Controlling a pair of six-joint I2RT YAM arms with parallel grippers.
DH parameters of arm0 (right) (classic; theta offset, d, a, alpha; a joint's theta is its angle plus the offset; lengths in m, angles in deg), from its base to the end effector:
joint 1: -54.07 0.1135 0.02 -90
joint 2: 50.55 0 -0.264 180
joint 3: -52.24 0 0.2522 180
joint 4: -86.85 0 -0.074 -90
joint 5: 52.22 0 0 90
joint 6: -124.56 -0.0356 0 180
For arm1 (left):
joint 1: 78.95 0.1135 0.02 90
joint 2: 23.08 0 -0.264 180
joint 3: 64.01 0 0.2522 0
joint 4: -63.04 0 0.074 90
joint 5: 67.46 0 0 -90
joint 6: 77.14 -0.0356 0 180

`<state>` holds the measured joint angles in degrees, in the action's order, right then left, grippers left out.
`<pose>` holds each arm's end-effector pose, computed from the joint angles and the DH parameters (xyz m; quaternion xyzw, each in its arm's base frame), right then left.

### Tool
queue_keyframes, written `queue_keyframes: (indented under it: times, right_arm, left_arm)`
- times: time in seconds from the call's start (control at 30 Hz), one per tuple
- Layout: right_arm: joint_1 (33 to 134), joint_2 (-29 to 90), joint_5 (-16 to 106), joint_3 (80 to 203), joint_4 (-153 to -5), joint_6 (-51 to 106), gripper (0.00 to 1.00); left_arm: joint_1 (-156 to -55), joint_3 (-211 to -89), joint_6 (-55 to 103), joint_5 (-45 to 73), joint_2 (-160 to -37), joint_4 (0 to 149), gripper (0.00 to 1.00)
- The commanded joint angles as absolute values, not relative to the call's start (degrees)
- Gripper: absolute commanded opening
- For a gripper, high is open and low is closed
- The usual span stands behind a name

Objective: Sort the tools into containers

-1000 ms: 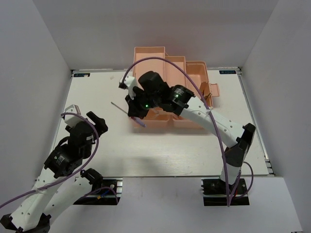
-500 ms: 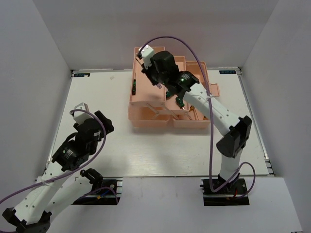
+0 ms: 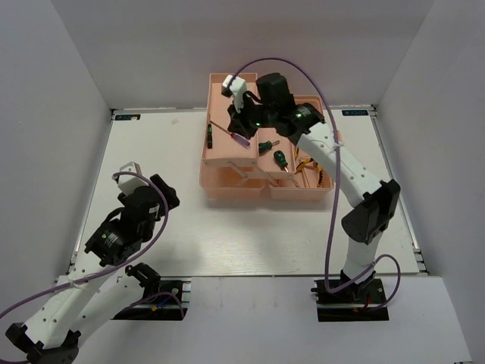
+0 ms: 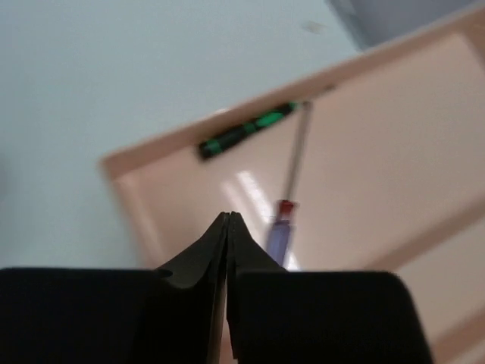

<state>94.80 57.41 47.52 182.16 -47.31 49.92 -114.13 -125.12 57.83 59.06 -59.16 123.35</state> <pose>0.3258 0.2884 0.4148 -0.4335 0.7152 0.1888 0.5147 0.1094 -0.0512 0.3164 -0.2154 0.8281 -0.0680 0.5131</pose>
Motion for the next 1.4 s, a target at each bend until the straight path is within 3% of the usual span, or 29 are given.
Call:
queue_keyframes:
  times: [0.0,0.03,0.13,0.17,0.27,0.33,0.6,0.9,0.97,1.07,1.1,1.23,1.37]
  right_arm:
    - [92.7,52.5,83.5,182.7,-37.3,59.8,0.00]
    - [92.7,52.3,90.4,182.3,-34.2,68.3,0.00]
    - [93.4,52.7,94.0,178.1,-25.9,81.5,0.19]
    - [94.3,52.7,91.7,177.3,-25.2,83.4,0.33]
    - [96.4,51.8,82.3,171.6,-26.0,87.9,0.57]
    - [98.3,50.7,74.4,166.7,-31.1,85.2,0.62]
    - [105.1,51.3,47.6,158.0,-51.5,74.6,0.64]
    - [111.1,56.1,33.5,149.5,-62.6,73.9,0.64]
    - [111.5,56.8,32.0,148.7,-64.8,73.8,0.62]
    - [111.5,58.7,30.3,147.9,-65.5,74.3,0.57]
    - [111.5,59.0,30.1,147.8,-65.8,74.3,0.56]
    - [111.4,60.1,30.1,148.1,-65.3,74.8,0.44]
    - [111.3,58.2,33.0,149.5,-62.5,74.4,0.00]
  left_arm:
    - [-113.9,-124.1,57.5,58.2,-58.9,121.1,0.81]
    - [-113.9,-124.1,57.5,58.2,-58.9,121.1,0.80]
    - [-113.9,-123.6,57.5,57.7,-58.9,121.1,0.80]
    - [-113.9,-123.6,57.5,57.7,-58.4,121.1,0.80]
    - [-113.9,-123.0,57.5,57.7,-57.8,121.1,0.80]
    - [-113.9,-122.3,57.5,57.7,-57.3,120.6,0.80]
    - [-113.9,-120.0,58.0,56.5,-58.3,118.4,0.80]
    - [-113.9,-119.4,60.0,57.0,-57.3,119.5,0.80]
    - [-113.9,-117.9,61.3,57.0,-56.1,120.1,0.76]
    - [-113.9,-114.1,62.4,55.2,-55.4,117.5,0.53]
    - [-113.9,-113.0,62.4,53.8,-55.4,115.5,0.39]
    - [-113.9,-107.6,63.0,49.6,-54.9,109.9,0.19]
    - [-113.9,-102.9,63.5,45.7,-54.4,103.6,0.23]
